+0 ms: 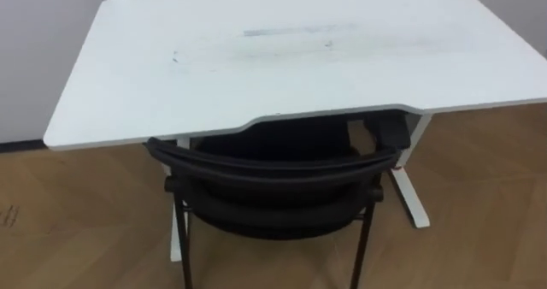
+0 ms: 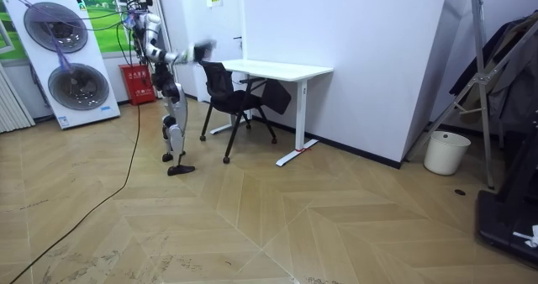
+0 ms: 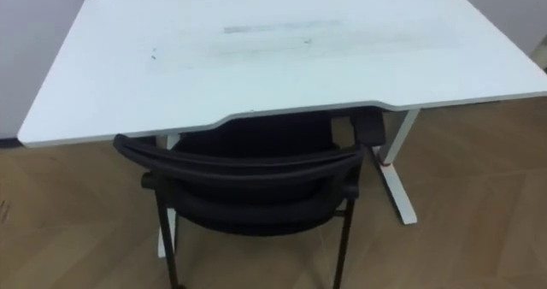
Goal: Push chair
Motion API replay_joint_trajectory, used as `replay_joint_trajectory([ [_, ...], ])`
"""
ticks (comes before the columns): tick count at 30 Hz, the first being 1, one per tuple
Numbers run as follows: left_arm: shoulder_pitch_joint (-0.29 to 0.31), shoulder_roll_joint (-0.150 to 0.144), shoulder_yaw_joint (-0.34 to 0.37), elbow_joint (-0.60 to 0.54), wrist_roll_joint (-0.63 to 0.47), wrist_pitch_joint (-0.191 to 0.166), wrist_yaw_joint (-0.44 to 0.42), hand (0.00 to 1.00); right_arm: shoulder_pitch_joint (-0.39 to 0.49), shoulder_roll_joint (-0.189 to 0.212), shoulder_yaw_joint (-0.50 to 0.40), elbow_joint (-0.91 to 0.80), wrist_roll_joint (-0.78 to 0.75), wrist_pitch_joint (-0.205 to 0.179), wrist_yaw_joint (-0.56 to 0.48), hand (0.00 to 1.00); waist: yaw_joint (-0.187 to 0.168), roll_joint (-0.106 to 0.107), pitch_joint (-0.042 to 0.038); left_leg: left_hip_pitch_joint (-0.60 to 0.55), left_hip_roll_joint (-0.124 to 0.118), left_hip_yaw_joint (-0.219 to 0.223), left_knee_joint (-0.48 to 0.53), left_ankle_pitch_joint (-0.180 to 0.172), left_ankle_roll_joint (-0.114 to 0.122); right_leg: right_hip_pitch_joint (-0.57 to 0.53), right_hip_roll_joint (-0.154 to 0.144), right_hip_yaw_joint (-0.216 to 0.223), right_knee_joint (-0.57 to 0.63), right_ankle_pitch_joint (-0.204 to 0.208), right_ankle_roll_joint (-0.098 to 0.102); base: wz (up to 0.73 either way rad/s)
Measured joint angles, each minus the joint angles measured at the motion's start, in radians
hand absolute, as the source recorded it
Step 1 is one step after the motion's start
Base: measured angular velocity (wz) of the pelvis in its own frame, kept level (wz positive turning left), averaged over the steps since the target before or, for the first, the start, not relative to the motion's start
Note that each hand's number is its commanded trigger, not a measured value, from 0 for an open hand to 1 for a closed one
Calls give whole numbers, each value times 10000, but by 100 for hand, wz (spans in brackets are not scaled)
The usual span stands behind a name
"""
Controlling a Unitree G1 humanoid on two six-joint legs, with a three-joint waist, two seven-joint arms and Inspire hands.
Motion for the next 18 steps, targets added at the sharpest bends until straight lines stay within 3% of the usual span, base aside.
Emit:
replay_joint_trajectory([
  [2,415,-301,-110,2049,-1110,35,-484,0,266,571,255,2482,1704,484,681,0,-115,136,27,-19,-1,7,-1,-1,-1,-111,-11,22,1,-61,36,-2],
  [5,732,-302,-113,4652,-1668,19,-1464,0,116,741,468,5665,2853,641,1895,0,-317,109,13,55,18,29,12,-36,-31,-74,-19,35,32,-171,29,0],
  [8,880,-344,-131,6330,-1681,143,-2563,0,4,830,1057,7790,2855,766,3195,0,-320,77,31,144,58,129,7,-81,-53,-26,12,126,14,-171,21,-9],
  [12,578,-481,-407,7250,-1516,740,-3686,0,-570,935,1603,9383,2546,1319,4326,0,-303,27,43,209,58,213,44,-144,-34,26,8,236,22,-168,23,-8],
  [18,-512,-694,-1934,7368,-162,1781,-5040,0,-2137,932,2884,10358,1860,2258,5420,0,-311,28,60,182,46,254,122,-153,-14,121,4,221,33,-119,42,0],
])
